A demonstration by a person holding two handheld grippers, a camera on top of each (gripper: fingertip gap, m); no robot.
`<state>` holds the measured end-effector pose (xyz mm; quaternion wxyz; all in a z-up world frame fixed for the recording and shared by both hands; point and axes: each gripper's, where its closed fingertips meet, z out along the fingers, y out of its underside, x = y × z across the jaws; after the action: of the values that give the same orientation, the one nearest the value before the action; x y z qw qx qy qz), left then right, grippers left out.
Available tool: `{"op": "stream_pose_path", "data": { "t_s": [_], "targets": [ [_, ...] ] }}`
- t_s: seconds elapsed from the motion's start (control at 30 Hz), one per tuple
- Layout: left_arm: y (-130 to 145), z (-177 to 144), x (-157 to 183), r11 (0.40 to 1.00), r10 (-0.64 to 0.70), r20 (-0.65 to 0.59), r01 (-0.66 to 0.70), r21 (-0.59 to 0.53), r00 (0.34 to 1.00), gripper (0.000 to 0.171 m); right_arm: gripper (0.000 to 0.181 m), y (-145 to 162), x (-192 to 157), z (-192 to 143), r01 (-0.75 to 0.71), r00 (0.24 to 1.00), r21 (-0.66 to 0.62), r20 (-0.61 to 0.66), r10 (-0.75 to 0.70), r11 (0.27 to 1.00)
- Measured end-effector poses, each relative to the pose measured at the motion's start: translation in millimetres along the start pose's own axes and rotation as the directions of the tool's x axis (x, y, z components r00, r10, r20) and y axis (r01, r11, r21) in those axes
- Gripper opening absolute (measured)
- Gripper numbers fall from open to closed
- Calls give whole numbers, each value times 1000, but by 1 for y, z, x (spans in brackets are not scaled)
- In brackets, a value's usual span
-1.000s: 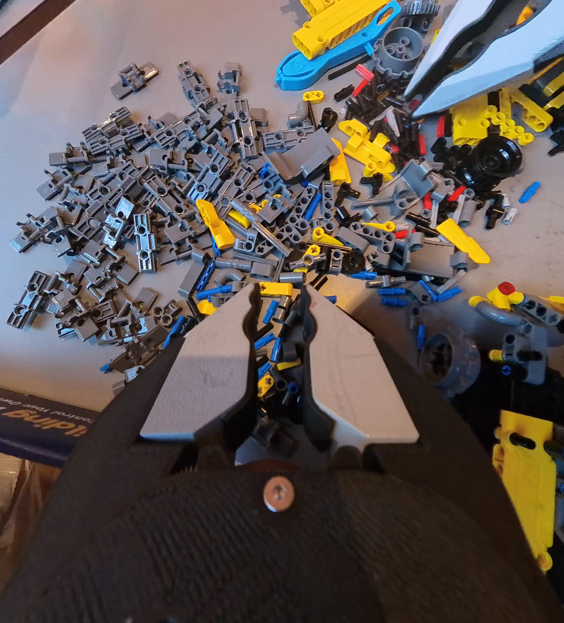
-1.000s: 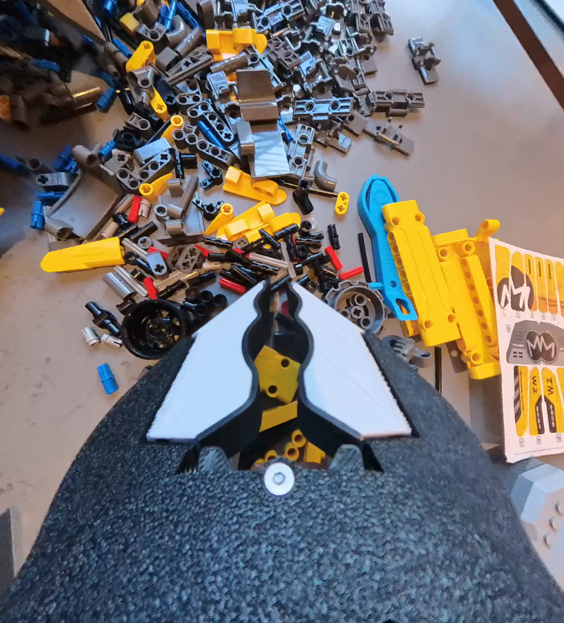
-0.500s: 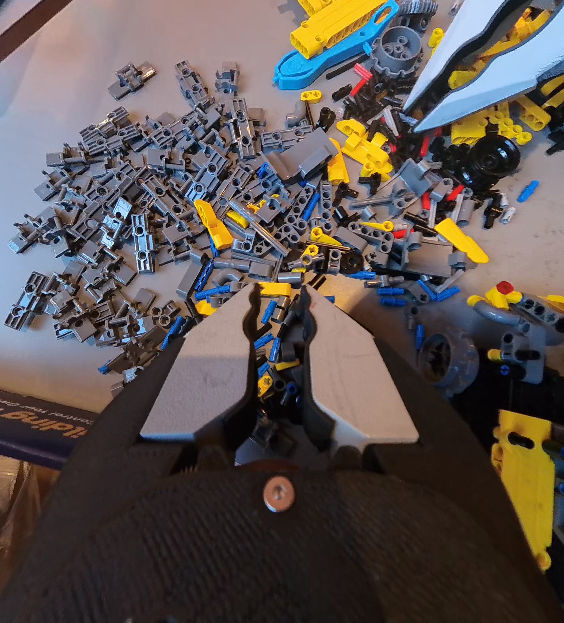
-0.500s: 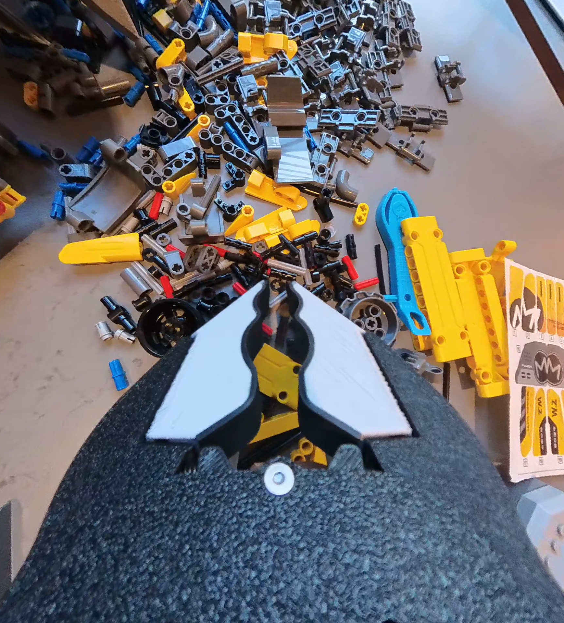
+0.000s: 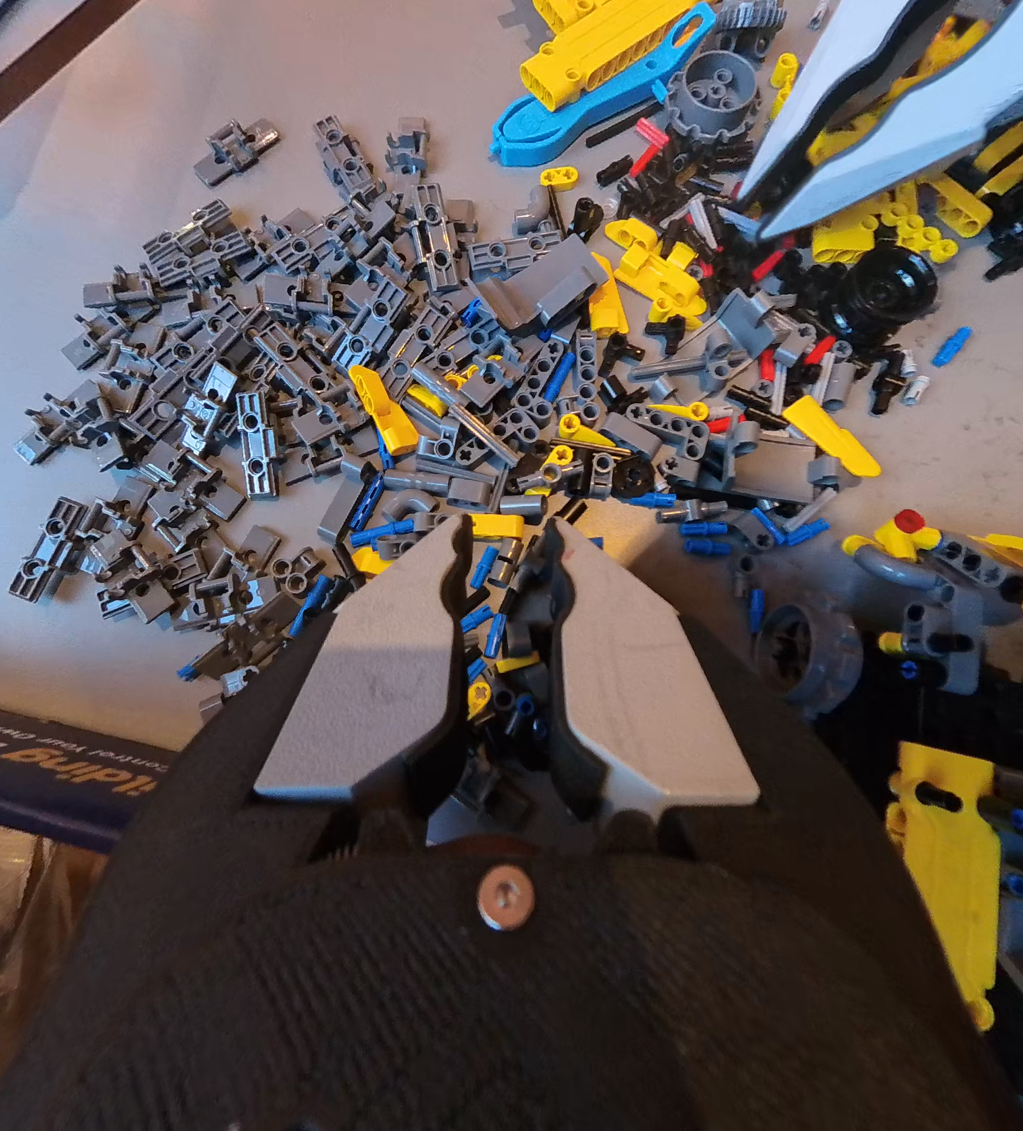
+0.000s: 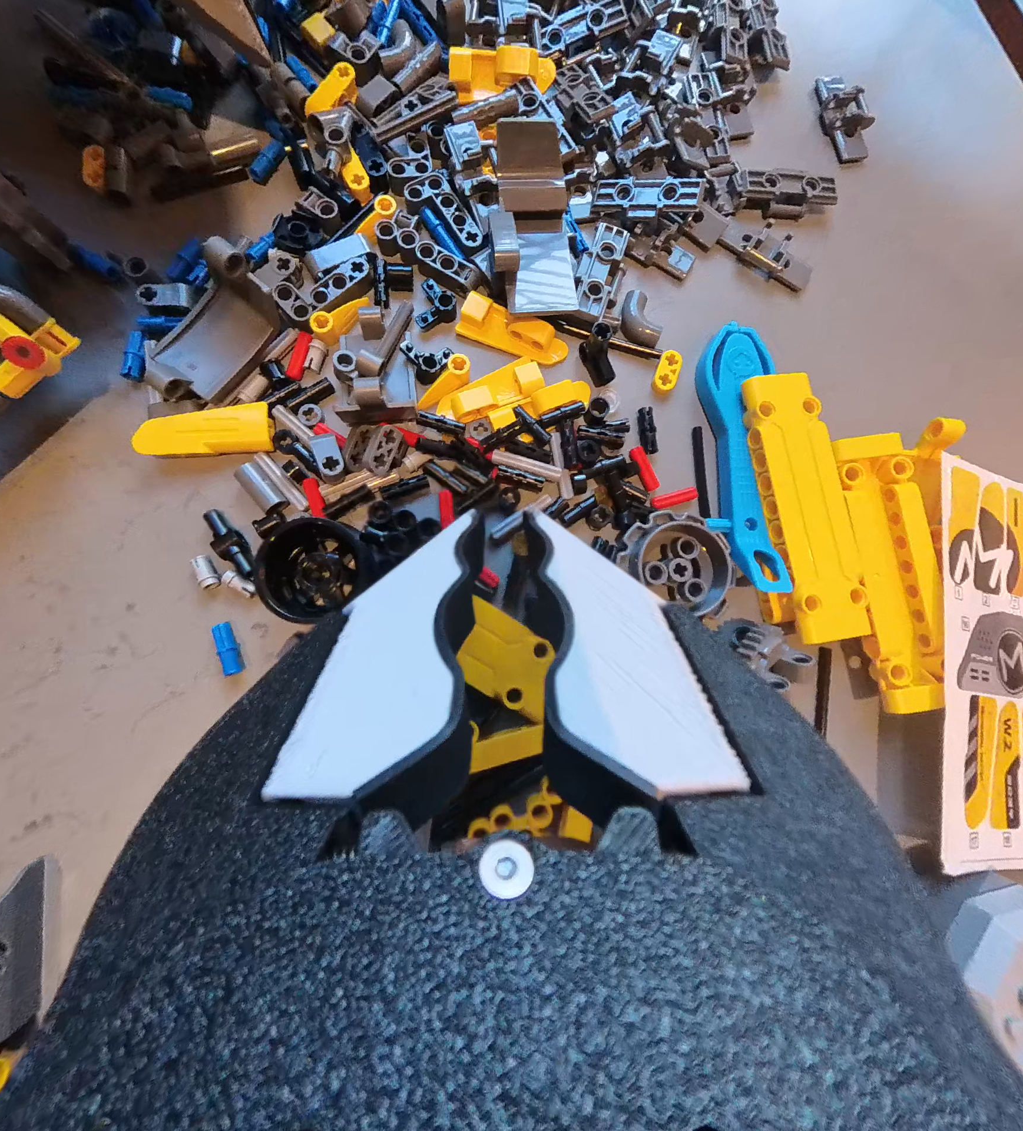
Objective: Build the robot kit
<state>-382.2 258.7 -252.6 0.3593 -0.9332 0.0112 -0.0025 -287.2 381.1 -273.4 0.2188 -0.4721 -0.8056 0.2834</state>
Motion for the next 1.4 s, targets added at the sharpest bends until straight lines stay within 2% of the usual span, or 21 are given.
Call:
{"op": "stream_pose_path", "data": {
  "t_s": [0.23, 0.8, 1.4],
  "targets": [
    [0, -1, 0, 1000, 0, 0, 0, 2, 1000, 22, 12, -8, 7, -9, -40, 999, 54, -14, 40, 998],
    [0, 0, 1, 1000, 4, 0, -4, -1, 1000, 22, 9, 4, -11, -2, 8, 998, -20, 64, -6, 1000],
    [1, 1, 2, 1000, 8, -2, -8, -6, 1000, 22, 4, 6, -10, 0, 60, 998, -49, 22, -59, 997]
  ]
}}
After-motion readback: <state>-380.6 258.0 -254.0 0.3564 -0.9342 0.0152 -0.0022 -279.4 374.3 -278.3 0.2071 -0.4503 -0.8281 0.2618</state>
